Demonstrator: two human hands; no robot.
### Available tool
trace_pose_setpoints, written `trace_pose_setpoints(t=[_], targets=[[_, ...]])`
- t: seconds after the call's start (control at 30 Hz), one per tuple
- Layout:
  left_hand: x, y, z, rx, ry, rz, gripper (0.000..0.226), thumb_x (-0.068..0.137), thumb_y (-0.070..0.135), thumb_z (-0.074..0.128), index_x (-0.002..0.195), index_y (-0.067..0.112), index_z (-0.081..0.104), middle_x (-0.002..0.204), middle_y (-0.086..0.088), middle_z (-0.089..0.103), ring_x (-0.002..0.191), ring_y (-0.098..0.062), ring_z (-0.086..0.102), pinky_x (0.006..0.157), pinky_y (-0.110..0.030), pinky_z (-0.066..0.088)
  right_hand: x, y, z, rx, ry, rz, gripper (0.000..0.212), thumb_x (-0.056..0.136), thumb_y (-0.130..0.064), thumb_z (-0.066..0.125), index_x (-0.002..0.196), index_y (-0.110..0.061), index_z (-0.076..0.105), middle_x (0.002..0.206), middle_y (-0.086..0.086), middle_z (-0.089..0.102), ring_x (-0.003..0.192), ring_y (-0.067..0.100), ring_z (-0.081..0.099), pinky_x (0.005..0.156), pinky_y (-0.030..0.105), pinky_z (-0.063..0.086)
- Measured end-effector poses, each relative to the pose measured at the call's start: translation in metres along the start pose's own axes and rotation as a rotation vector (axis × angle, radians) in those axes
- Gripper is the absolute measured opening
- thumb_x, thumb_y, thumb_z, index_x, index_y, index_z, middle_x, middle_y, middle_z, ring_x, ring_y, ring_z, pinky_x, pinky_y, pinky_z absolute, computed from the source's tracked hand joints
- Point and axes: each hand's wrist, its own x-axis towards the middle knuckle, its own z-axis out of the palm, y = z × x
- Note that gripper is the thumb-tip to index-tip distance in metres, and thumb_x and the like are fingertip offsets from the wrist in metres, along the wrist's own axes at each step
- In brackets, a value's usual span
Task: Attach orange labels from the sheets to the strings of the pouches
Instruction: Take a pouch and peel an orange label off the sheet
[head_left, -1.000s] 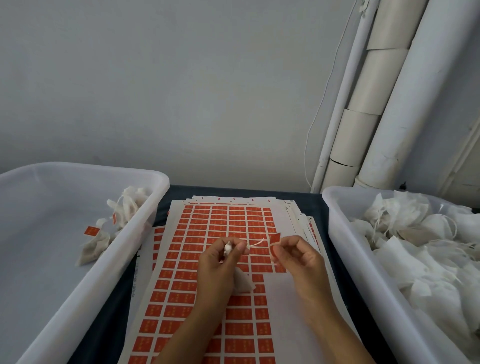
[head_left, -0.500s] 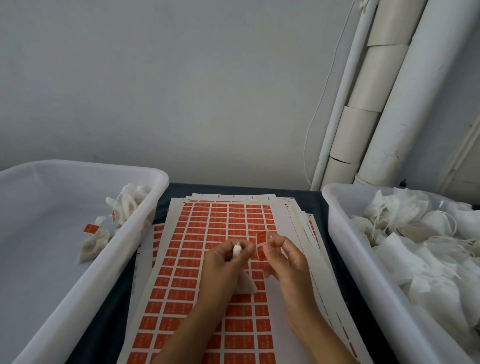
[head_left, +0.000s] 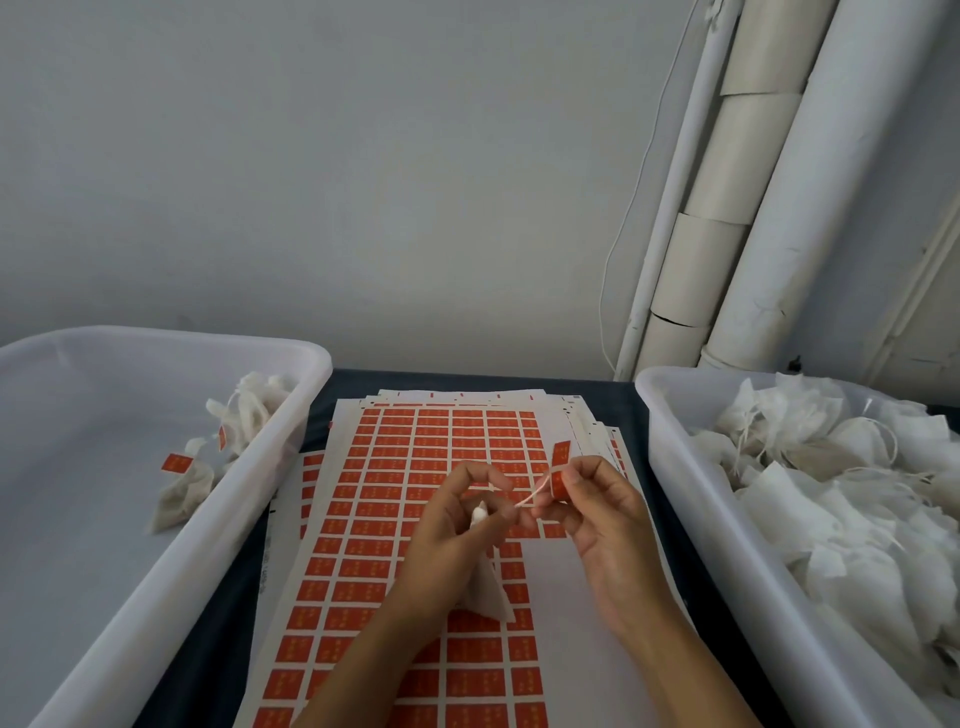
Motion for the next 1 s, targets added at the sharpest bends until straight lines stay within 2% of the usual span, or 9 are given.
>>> trace_pose_setpoints(t=[0.07,0.13,0.27,0.4,0.5,0.57,0.63,0.8,1.0], targets=[[0.0,0.002,-0.002,0.006,-0.045,0.023,0.006,0.092,0.008,0.055,0.094,0.014,0.056,0.077,0.006,0.069,0.073,-0.007,0.066,0.065,-0.013,0.049,-0.001,-0.002,0.0,0.076,-0.033,0.015,0.014,0.086,-0.017,0.053,0.091,-0.006,0.06,0.079,0.009,0.069,0.069,0.021,0.067,0.067,0.025,0.055],[0.0,0.002,-0.004,-0.01,-0.06,0.037,0.014,0.094,0.006,0.05,0.085,0.013,0.058,0.075,0.003,0.068,0.067,-0.005,0.063,0.063,-0.015,0.048,-0.001,-0.003,0.0,0.133,-0.055,0.036,0.016,0.085,-0.017,0.053,0.092,-0.005,0.06,0.081,0.011,0.069,0.071,0.021,0.067,0.067,0.026,0.055],[0.001,0.004,-0.007,-0.097,-0.111,0.005,0.027,0.082,0.018,0.046,0.071,0.019,0.07,0.074,-0.001,0.066,0.066,-0.007,0.057,0.062,-0.015,0.046,-0.001,-0.002,-0.001,0.201,-0.039,0.073,0.022,0.081,-0.023,0.054,0.096,-0.008,0.061,0.088,0.009,0.07,0.082,0.022,0.069,0.068,0.027,0.055],[0.001,0.005,-0.012,-0.134,-0.181,0.003,0.038,0.097,0.018,0.038,0.088,0.013,0.075,0.098,-0.004,0.072,0.095,-0.016,0.066,0.079,-0.016,0.05,0.001,-0.002,-0.006,0.207,0.001,0.059,0.025,0.078,-0.026,0.057,0.098,-0.01,0.061,0.091,0.006,0.071,0.085,0.021,0.069,0.073,0.029,0.055],[0.0,0.01,-0.011,-0.085,-0.188,-0.013,0.036,0.096,0.011,0.046,0.094,0.029,0.076,0.107,0.007,0.071,0.104,-0.007,0.064,0.074,-0.011,0.05,0.003,-0.007,-0.012,0.176,-0.047,0.004,0.017,0.081,-0.023,0.056,0.092,-0.01,0.06,0.078,0.005,0.064,0.069,0.016,0.062,0.071,0.026,0.053],[-0.001,0.013,-0.01,-0.033,-0.181,0.004,0.024,0.088,0.024,0.055,0.096,0.037,0.074,0.11,0.013,0.07,0.107,-0.003,0.062,0.073,-0.009,0.049,0.002,-0.012,-0.016,0.06,-0.087,-0.034,0.014,0.083,-0.023,0.056,0.09,-0.01,0.059,0.071,0.006,0.06,0.062,0.015,0.058,0.068,0.024,0.053],[-0.002,0.015,-0.009,-0.017,-0.185,0.014,0.025,0.081,0.03,0.059,0.099,0.04,0.073,0.113,0.015,0.068,0.11,-0.001,0.059,0.075,-0.007,0.047,0.003,-0.016,-0.019,-0.151,-0.121,-0.085,0.014,0.083,-0.025,0.056,0.088,-0.012,0.059,0.069,0.003,0.062,0.061,0.015,0.058,0.068,0.022,0.053],[-0.002,0.017,-0.007,-0.044,-0.16,-0.01,0.038,0.079,0.015,0.064,0.09,0.05,0.072,0.105,0.025,0.068,0.099,0.005,0.063,0.066,-0.006,0.048,0.001,-0.021,-0.018,-0.487,-0.238,-0.188,0.011,0.084,-0.029,0.054,0.084,-0.018,0.056,0.073,-0.005,0.064,0.061,0.012,0.06,0.063,0.018,0.052],[-0.002,0.018,-0.005,-0.008,-0.239,0.002,0.039,0.075,0.021,0.064,0.1,0.05,0.069,0.102,0.017,0.071,0.091,-0.005,0.068,0.069,-0.011,0.051,-0.002,-0.023,-0.015,-0.654,-0.271,-0.249,0.013,0.08,-0.038,0.053,0.085,-0.028,0.057,0.082,-0.017,0.066,0.067,0.01,0.062,0.063,0.015,0.052]])
